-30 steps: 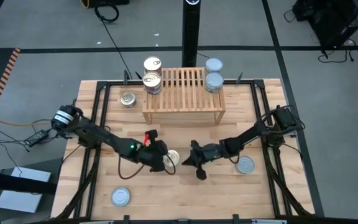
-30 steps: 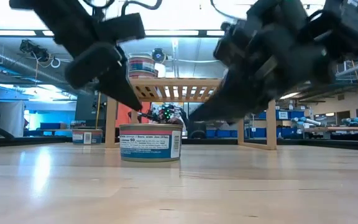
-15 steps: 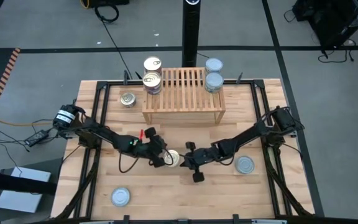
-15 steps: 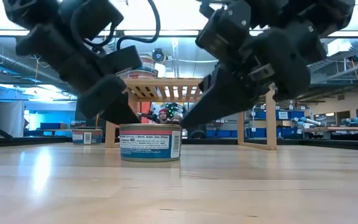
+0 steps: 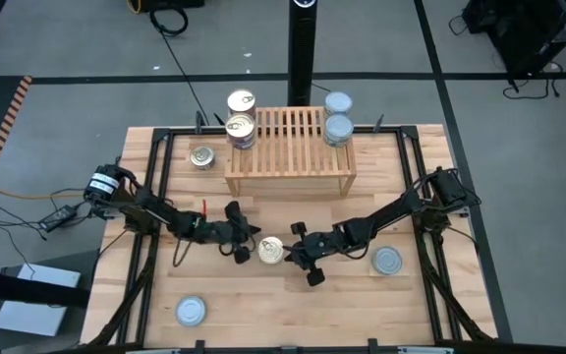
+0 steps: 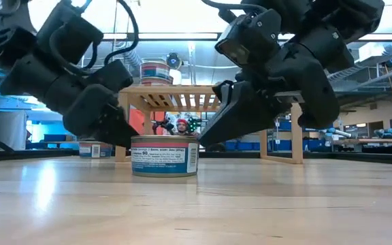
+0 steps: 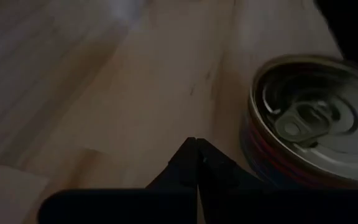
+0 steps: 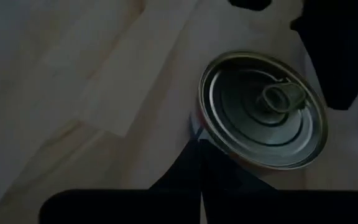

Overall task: Stack canned seafood by type on shelf
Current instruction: Put the blue-pink tuna can on the shelf

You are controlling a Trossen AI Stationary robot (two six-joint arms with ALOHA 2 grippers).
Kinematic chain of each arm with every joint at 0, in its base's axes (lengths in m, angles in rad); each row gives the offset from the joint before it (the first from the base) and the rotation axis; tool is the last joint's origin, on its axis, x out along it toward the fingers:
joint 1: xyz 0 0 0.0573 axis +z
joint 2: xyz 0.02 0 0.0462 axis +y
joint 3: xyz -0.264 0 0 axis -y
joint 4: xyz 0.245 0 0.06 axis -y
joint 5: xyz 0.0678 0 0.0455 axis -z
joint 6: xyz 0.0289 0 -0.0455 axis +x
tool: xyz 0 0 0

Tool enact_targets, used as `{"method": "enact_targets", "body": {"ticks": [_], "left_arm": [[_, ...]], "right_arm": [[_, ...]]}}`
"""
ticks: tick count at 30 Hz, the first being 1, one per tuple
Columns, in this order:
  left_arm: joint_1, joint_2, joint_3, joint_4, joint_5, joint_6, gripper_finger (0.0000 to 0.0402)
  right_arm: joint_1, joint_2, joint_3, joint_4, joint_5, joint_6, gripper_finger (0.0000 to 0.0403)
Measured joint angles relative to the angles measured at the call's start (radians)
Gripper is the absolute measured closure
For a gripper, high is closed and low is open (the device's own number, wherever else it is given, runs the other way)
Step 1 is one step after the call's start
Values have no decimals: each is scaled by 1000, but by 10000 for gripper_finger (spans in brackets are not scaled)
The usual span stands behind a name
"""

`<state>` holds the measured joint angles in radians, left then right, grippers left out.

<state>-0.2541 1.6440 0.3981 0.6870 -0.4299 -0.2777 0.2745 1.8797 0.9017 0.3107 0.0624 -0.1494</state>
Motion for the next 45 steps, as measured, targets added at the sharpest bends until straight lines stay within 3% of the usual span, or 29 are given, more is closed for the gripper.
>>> {"method": "enact_targets", "body": {"ticks": [4,9,15,20,26,45], "left_arm": [[24,0,-45,87,36,-18,401],[34,0,-41,88,51,11,401],[45,19,-37,103,51,32,401],[45,91,-7,107,55,34,401],[34,185,58,142,69,62,401],[5,195,69,131,63,94,401]], "right_arm": [[0,12,76,-79,13,14,398],[3,39,245,-324,48,17,398],[4,111,371,-531,-31,27,398],[5,178,418,-537,-56,27,398],[3,169,427,-556,89,38,398],[-2,49,429,-581,266,44,398]]}}
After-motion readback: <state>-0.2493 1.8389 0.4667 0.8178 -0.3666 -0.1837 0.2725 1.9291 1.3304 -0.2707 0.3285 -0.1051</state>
